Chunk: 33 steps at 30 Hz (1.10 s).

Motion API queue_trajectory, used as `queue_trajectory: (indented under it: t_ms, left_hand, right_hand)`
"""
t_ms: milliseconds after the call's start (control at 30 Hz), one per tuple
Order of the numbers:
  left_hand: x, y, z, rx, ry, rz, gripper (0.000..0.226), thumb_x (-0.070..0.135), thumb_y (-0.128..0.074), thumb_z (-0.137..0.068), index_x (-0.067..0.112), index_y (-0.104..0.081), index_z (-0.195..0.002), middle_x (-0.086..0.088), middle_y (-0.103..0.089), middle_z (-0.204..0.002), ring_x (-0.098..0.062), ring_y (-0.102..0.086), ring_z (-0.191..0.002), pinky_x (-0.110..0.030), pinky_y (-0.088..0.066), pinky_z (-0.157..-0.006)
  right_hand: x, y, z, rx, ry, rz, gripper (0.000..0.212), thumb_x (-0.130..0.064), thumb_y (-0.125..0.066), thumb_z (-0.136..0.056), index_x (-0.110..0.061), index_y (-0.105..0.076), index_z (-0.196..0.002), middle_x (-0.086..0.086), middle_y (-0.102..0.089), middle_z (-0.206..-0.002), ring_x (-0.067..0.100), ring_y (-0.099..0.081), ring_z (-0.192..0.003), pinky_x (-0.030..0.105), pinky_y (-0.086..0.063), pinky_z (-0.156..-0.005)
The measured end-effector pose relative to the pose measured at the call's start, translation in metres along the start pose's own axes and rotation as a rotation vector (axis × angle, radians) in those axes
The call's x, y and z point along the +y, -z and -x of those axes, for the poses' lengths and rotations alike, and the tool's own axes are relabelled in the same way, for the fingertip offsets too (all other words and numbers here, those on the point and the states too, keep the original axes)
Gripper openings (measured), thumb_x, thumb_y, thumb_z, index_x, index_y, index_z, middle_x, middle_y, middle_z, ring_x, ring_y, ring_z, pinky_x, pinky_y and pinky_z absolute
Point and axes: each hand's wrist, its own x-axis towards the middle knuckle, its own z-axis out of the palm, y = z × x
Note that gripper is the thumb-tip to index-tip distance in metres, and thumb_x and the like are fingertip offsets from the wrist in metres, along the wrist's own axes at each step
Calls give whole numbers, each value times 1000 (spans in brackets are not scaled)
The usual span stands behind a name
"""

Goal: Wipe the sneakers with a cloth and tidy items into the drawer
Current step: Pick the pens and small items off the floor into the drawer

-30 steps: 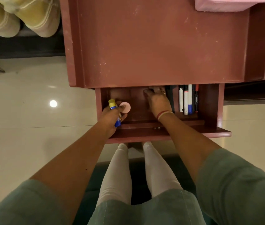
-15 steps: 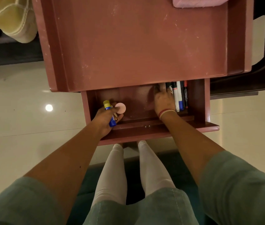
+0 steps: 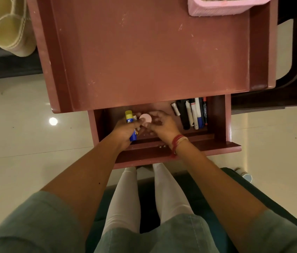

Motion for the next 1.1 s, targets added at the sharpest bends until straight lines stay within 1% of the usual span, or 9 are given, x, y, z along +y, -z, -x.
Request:
queue_trajectory:
  t_ms: [100, 200, 333, 467, 633, 767, 867, 1000, 1100]
  left_hand:
    - [4, -3, -3, -8, -6, -17, 14, 0, -61, -90, 14, -62, -91, -5, -63, -84, -14, -60, -75, -28, -56, -71]
    - [8, -1, -5, 21, 8, 7, 14, -2, -58, -91, 10, -61, -96, -2, -65, -93, -12, -63, -85, -27, -55, -73]
    - [9, 11, -5, 61, 43, 13, 16, -1, -58, -92, 15, -62, -91, -4, -66, -93, -15, -65, -86, -26, -55, -68]
    - [6, 25, -3, 73, 48, -4, 15, 1, -53, -95, 9, -63, -101, -5, -64, -96, -16, -63, -84, -27, -55, -68]
    - [4, 27, -1, 60, 44, -17, 18, 5, -49, -97, 8, -63, -109, -10, -60, -108, -17, -62, -84, -25, -57, -66]
    - [6, 20, 0, 27, 32, -27, 22, 5, -51, -97, 5, -62, -115, -7, -62, -102, -16, -63, -83, -23, -58, -62]
    - [5, 14, 2, 7, 7, -59, 25, 2, -55, -94, 6, -61, -118, -5, -63, -94, -16, -64, -82, -24, -58, -63]
    - [5, 10, 1, 17, 4, -75, 25, 3, -58, -93, 7, -61, -117, -4, -63, -93, -15, -64, -81, -25, -58, -63]
    - [4, 7, 3, 68, 1, -66, 12, 4, -59, -93, 10, -61, -103, -5, -62, -90, -15, -63, -77, -27, -57, -66]
  right_hand:
    - [-1, 9, -11, 181, 12, 57, 40, -16, -76, -77, -8, -60, -113, 5, -62, -100, 17, -59, -88, 31, -54, -74]
    - [1, 24, -31, 367, 148, 479, 32, -19, -69, -83, -3, -62, -110, 15, -65, -104, 29, -61, -97, 29, -45, -81]
    - [-5, 21, -51, 277, 119, 620, 26, -20, -62, -88, 0, -63, -105, 20, -65, -107, 33, -60, -103, 28, -41, -81]
    - [-9, 20, -50, 330, 46, 724, 29, -24, -50, -95, -1, -58, -111, 18, -61, -114, 31, -57, -107, 24, -38, -79]
    - [-7, 22, -33, 209, 236, 1135, 34, -23, -50, -93, -7, -51, -124, 21, -53, -121, 38, -58, -102, 39, -49, -76]
    - [4, 34, -34, 231, 229, 1221, 40, -8, -48, -92, -14, -47, -132, 18, -42, -134, 39, -58, -101, 42, -51, -78]
    - [4, 42, -30, 225, 213, 1239, 42, -10, -48, -94, -15, -45, -135, 18, -38, -138, 37, -58, -101, 42, -51, -78]
    - [-9, 32, -21, 302, 322, 1277, 41, -28, -56, -90, -14, -52, -127, 18, -52, -126, 39, -53, -110, 48, -40, -93]
    - [-19, 12, -30, 250, 424, 1369, 31, -24, -52, -90, -15, -59, -119, 12, -63, -115, 36, -55, -109, 47, -36, -96]
